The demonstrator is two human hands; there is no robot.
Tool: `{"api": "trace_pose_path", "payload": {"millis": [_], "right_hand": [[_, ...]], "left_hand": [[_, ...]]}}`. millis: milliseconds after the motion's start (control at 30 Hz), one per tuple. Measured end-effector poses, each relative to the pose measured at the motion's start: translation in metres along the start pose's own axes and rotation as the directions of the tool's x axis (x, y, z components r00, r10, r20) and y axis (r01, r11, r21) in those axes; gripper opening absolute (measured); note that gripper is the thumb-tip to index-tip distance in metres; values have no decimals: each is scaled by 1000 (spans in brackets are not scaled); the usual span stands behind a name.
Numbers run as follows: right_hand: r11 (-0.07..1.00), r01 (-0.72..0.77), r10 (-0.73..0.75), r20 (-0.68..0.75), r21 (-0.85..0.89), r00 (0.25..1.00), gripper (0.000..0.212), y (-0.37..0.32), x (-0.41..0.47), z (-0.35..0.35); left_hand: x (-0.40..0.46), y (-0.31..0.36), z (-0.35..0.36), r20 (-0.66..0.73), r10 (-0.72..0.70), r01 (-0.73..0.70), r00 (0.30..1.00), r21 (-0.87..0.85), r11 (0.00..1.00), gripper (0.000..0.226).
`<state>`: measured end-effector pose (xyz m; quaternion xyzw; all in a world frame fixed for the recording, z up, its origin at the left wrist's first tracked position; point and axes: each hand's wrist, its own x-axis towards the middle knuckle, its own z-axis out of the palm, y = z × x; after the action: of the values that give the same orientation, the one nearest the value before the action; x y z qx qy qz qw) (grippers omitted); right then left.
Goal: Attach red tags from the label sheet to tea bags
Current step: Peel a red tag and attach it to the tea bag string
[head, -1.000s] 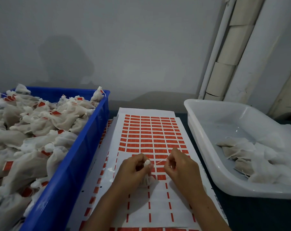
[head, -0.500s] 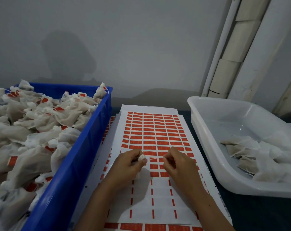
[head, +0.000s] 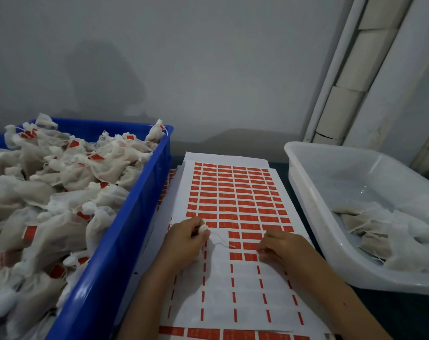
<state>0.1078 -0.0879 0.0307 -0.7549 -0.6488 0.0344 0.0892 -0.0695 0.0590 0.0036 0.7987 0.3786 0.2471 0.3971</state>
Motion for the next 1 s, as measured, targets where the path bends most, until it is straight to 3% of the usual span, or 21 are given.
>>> {"api": "trace_pose_path", "payload": {"millis": [133,267,367,1000], "right_hand": [[982,145,-146,6,-123,989,38,3,-5,-1],[934,264,-306,-156,-242,939,37,2,-5,1],[916,301,-354,-181,-265,918,36,2,-5,4],[915,261,-335,-221,-307,916,38,-2,-8,15]], "left_hand": [[1,0,3,-5,16,-16,1000,22,1000,16],[0,2,4,7,27,-27,1000,31,999,16],[-1,4,4,9,24,-25,1000,34,999,16],[-4,5,5,24,12,-12,1000,34,999,14]]}}
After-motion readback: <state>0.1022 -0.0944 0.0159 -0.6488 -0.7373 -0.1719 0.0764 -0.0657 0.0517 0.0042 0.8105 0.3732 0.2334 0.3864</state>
